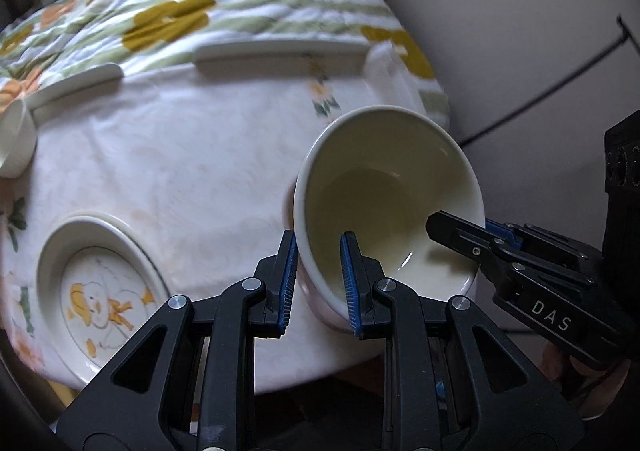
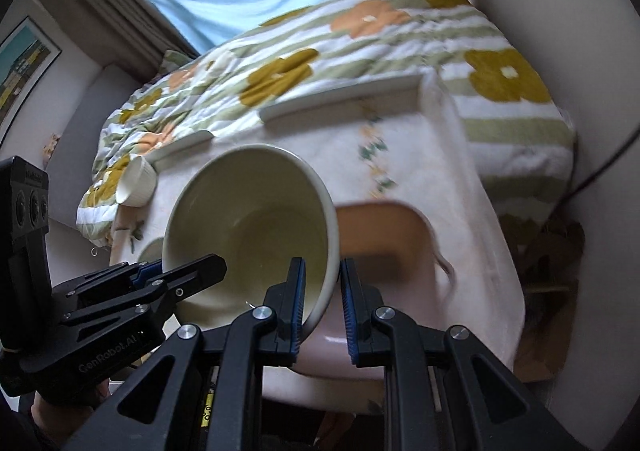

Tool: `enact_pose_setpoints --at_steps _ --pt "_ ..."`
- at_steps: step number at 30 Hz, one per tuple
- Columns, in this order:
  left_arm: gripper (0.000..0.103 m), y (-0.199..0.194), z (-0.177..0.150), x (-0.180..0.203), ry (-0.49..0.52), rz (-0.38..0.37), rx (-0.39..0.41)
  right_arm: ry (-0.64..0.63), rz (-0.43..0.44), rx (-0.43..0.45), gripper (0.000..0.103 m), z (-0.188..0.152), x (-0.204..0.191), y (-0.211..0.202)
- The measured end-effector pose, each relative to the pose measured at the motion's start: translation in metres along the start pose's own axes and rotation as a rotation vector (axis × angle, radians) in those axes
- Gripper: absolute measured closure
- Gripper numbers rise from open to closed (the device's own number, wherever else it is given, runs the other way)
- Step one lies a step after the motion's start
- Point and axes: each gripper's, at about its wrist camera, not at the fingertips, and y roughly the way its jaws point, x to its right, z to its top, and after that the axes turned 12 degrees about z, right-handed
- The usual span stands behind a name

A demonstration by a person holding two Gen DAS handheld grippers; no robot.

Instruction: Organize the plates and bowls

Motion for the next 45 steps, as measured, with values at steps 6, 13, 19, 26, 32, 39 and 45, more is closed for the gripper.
enact_pose_setpoints --at_steps 6,13,19,26,32,39,45 --pt "0.084 0.028 -0.005 0.017 0.101 0.020 -0.062 0.111 -0.002 -0.011 0.087 -0.021 0.031 0.012" --pt "0.084 0.059 -0.003 0.035 0.233 0.087 -0.098 0.178 -0.026 -0.007 0.087 -0.026 0.048 0.026" --pt "0.084 0.072 0.000 0.041 0.293 0.110 -0.111 0.209 -0.048 -0.012 0.087 -0.028 0.058 0.035" --pt "0.084 0.077 0.005 0.048 0.340 0.132 -0.097 0.240 -0.060 -0.030 0.087 -0.030 0.065 0.041" --pt "0.084 0.079 0.007 0.047 0.349 0.145 -0.090 0.235 -0.061 -0.036 0.087 -0.030 0.063 0.045" --pt "0.084 0.076 0.007 0.046 0.344 0.151 -0.082 0.230 -0.058 -0.037 0.087 -0.031 0.060 0.043" --pt "0.082 0.066 0.008 0.044 0.337 0.153 -0.045 0.189 -0.062 -0.027 0.087 -0.034 0.055 0.036"
